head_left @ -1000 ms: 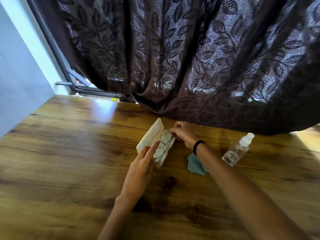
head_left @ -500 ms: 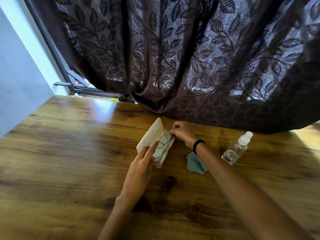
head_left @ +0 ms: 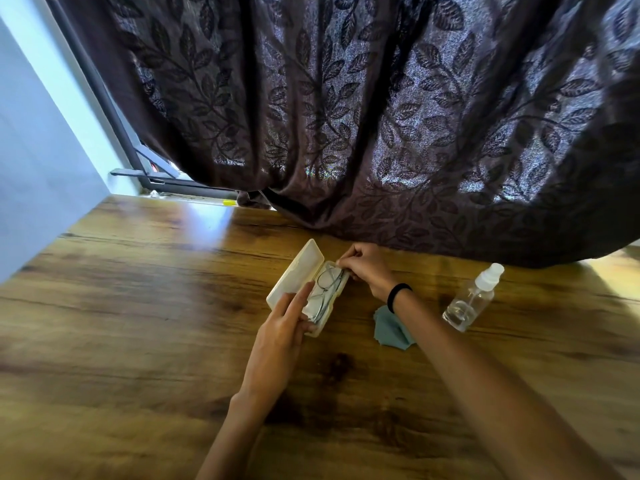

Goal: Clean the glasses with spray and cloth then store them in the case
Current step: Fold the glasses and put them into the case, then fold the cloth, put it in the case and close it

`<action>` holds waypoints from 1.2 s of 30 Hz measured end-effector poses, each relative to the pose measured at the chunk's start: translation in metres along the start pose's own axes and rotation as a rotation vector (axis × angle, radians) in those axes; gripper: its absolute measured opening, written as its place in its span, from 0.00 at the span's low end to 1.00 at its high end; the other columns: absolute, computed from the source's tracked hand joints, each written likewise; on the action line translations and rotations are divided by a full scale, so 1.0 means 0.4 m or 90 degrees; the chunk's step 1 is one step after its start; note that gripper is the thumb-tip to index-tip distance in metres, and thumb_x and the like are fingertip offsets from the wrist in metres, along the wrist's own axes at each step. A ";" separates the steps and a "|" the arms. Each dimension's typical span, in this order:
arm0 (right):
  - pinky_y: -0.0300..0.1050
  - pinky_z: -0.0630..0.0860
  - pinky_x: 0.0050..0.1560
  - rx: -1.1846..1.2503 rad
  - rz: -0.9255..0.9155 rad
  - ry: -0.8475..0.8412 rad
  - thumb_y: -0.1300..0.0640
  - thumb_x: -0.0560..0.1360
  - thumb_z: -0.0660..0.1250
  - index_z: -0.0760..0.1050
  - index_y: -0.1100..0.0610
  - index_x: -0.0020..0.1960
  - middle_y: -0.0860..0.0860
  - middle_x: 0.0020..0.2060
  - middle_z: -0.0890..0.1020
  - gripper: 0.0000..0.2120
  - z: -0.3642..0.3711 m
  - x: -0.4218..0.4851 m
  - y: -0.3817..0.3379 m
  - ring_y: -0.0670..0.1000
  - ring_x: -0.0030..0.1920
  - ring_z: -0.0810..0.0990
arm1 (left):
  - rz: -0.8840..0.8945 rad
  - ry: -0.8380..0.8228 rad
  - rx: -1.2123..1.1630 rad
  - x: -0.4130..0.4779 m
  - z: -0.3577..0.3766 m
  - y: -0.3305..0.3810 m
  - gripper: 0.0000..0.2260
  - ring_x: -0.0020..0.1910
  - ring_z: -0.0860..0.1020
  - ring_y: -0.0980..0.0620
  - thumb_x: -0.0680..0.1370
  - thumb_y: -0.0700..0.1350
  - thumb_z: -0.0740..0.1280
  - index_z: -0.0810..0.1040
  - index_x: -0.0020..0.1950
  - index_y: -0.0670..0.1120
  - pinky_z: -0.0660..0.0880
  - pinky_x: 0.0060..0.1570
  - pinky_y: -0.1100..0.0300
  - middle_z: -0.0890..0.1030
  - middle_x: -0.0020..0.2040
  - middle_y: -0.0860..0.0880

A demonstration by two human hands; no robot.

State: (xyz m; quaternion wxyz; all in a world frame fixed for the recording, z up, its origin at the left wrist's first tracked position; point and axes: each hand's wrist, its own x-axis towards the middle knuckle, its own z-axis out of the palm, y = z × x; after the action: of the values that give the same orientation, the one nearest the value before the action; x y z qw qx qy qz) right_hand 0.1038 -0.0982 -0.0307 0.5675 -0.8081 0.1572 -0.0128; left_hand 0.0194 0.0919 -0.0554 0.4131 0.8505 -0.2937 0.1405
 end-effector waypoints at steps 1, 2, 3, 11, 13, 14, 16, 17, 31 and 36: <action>0.38 0.69 0.29 0.002 -0.002 0.003 0.66 0.69 0.69 0.72 0.56 0.32 0.50 0.31 0.76 0.11 0.000 -0.001 -0.001 0.46 0.31 0.73 | -0.002 0.001 0.000 0.001 -0.001 0.001 0.30 0.51 0.75 0.58 0.73 0.31 0.67 0.62 0.71 0.48 0.76 0.50 0.63 0.74 0.61 0.43; 0.38 0.69 0.29 0.005 -0.005 0.005 0.66 0.69 0.69 0.72 0.56 0.32 0.50 0.31 0.76 0.11 -0.001 -0.003 -0.002 0.46 0.31 0.73 | -0.006 0.002 -0.002 0.001 -0.002 0.002 0.30 0.51 0.76 0.57 0.73 0.32 0.67 0.62 0.70 0.48 0.77 0.50 0.61 0.74 0.62 0.42; 0.37 0.69 0.29 0.010 -0.010 0.007 0.66 0.69 0.69 0.72 0.56 0.33 0.50 0.31 0.76 0.10 -0.003 -0.005 -0.004 0.46 0.31 0.73 | -0.009 0.002 -0.004 0.001 -0.003 0.003 0.29 0.52 0.76 0.55 0.73 0.32 0.67 0.62 0.70 0.48 0.78 0.50 0.59 0.73 0.62 0.42; 0.32 0.72 0.28 0.057 -0.078 0.039 0.64 0.72 0.68 0.74 0.55 0.37 0.49 0.33 0.77 0.07 -0.071 -0.074 -0.011 0.44 0.31 0.74 | -0.013 0.009 0.018 0.023 -0.004 0.024 0.23 0.53 0.77 0.51 0.75 0.38 0.66 0.68 0.69 0.45 0.78 0.49 0.56 0.75 0.61 0.43; 0.33 0.73 0.31 0.015 -0.106 0.045 0.62 0.73 0.68 0.74 0.55 0.37 0.49 0.33 0.77 0.06 -0.102 -0.104 0.005 0.44 0.32 0.75 | -0.002 0.012 0.040 0.038 0.007 0.037 0.19 0.57 0.75 0.50 0.75 0.41 0.66 0.71 0.66 0.45 0.77 0.50 0.55 0.75 0.60 0.44; 0.34 0.73 0.32 -0.020 -0.118 0.048 0.62 0.73 0.67 0.74 0.55 0.38 0.48 0.33 0.77 0.06 -0.119 -0.118 0.016 0.44 0.33 0.75 | 0.005 0.006 0.047 0.046 0.016 0.044 0.18 0.59 0.73 0.50 0.76 0.42 0.66 0.72 0.65 0.46 0.75 0.52 0.55 0.76 0.60 0.44; 0.38 0.73 0.35 -0.113 -0.127 0.050 0.61 0.73 0.67 0.75 0.55 0.39 0.46 0.33 0.77 0.05 -0.146 -0.141 0.038 0.45 0.35 0.75 | 0.010 -0.042 0.051 0.064 0.039 0.059 0.15 0.62 0.72 0.51 0.76 0.43 0.65 0.73 0.63 0.47 0.72 0.57 0.55 0.75 0.61 0.46; 0.40 0.72 0.38 -0.165 -0.124 0.047 0.60 0.74 0.66 0.76 0.56 0.40 0.46 0.35 0.78 0.04 -0.156 -0.151 0.051 0.45 0.37 0.75 | 0.011 -0.081 0.057 0.074 0.053 0.066 0.14 0.61 0.72 0.51 0.77 0.44 0.65 0.74 0.63 0.47 0.71 0.58 0.57 0.75 0.62 0.47; 0.49 0.72 0.58 -0.425 -0.134 0.062 0.65 0.75 0.60 0.74 0.56 0.61 0.55 0.58 0.78 0.16 -0.177 -0.244 0.126 0.56 0.58 0.76 | -0.070 -0.278 0.178 0.168 0.208 0.137 0.13 0.56 0.75 0.46 0.76 0.43 0.65 0.74 0.60 0.45 0.75 0.53 0.52 0.77 0.58 0.43; 0.44 0.71 0.56 -0.331 -0.178 -0.036 0.62 0.73 0.66 0.75 0.60 0.56 0.56 0.54 0.80 0.11 -0.208 -0.255 0.112 0.54 0.56 0.76 | -0.047 -0.298 -0.031 0.179 0.185 0.117 0.05 0.44 0.79 0.50 0.74 0.41 0.67 0.76 0.50 0.45 0.74 0.41 0.63 0.81 0.44 0.49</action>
State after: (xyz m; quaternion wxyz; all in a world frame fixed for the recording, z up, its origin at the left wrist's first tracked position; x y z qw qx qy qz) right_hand -0.0203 -0.1607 -0.0265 0.3386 -0.9401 0.0263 -0.0279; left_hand 0.0466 -0.0163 -0.0377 0.3592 0.8597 -0.3537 -0.0827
